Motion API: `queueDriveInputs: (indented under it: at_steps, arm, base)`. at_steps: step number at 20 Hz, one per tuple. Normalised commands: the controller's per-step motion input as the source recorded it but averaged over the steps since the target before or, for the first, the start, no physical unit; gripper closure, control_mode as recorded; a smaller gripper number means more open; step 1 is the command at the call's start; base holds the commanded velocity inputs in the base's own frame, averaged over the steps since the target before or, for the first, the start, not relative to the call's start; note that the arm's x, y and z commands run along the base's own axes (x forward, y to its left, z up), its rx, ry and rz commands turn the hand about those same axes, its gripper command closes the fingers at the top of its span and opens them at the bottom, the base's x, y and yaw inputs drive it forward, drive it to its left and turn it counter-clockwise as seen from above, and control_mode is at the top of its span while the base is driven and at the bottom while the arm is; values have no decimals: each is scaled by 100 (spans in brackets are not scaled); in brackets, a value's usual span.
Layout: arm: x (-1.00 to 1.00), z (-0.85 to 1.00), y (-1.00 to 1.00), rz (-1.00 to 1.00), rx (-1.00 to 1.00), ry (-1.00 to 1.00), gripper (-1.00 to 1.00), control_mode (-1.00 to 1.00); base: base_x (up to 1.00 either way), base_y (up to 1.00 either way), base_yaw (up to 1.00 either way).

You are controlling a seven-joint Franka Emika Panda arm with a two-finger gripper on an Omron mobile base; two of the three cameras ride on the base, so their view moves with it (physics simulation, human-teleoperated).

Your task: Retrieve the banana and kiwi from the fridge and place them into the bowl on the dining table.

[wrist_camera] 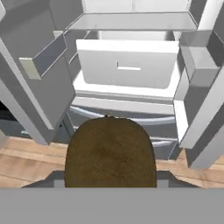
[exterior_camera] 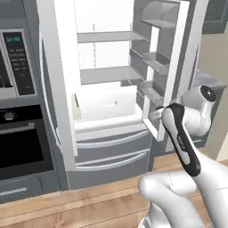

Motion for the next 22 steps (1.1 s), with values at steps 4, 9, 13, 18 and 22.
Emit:
queueDriveInputs:
  at_steps: [4, 9, 13, 18, 22]
  arm:
    - [0, 0, 0, 0, 0, 0, 100, 100]
    - [0, 0, 0, 0, 0, 0, 100, 100]
    - [0, 0, 0, 0, 0, 0, 100, 100]
    - [0, 0, 0, 0, 0, 0, 100, 100]
    - [0, 0, 0, 0, 0, 0, 100, 100]
  base:
    - [-60, 0, -73]
    - [-41, 0, -73]
    - [-10, 0, -67]
    - [-4, 0, -63]
    - [3, 0, -56]
